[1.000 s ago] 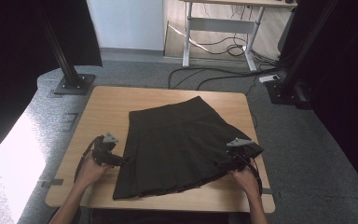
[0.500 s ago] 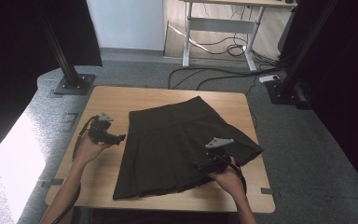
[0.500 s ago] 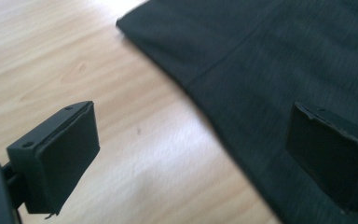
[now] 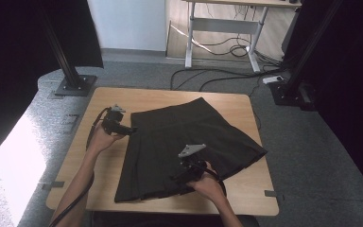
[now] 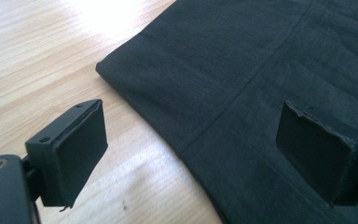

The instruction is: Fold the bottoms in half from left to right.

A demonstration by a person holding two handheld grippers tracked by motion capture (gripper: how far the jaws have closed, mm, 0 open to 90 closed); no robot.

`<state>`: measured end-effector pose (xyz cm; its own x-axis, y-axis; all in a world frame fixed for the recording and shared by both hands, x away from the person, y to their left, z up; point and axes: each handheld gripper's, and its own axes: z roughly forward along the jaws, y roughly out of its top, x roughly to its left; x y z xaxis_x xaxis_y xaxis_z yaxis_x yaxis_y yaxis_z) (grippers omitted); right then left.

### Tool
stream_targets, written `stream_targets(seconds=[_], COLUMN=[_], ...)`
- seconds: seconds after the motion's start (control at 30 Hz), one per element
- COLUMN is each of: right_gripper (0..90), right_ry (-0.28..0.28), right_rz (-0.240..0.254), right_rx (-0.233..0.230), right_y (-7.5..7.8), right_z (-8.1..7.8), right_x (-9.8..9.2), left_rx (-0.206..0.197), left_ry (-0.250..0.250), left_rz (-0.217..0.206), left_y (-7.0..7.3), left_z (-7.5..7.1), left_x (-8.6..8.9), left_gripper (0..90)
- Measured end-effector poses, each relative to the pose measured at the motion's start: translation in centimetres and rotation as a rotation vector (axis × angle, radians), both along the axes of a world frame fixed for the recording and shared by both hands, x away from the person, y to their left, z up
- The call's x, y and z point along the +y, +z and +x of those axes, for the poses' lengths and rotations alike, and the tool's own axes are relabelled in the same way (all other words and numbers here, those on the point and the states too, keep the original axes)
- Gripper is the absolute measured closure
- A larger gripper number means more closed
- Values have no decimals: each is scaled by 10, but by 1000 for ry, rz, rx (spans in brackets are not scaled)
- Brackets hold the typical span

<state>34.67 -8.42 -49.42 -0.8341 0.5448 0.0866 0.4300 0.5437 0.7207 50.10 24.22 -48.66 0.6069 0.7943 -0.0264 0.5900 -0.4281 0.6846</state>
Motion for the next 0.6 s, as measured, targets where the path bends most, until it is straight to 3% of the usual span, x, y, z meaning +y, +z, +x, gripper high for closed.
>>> stream_targets(seconds=[0.1,0.23,0.6], right_gripper=[4,0,0], right_ry=[45,99,246], right_rz=[-2,1,-18], right_rx=[3,11,40], right_y=[-1,-4,-20], right_z=[-3,-7,-22], right_x=[17,38,97], left_rx=[11,26,48], left_ry=[-2,1,32], left_rz=[0,33,2], left_y=[-5,-11,-25], left_z=[7,15,28], left_x=[-1,-2,0], left_gripper=[69,0,16])
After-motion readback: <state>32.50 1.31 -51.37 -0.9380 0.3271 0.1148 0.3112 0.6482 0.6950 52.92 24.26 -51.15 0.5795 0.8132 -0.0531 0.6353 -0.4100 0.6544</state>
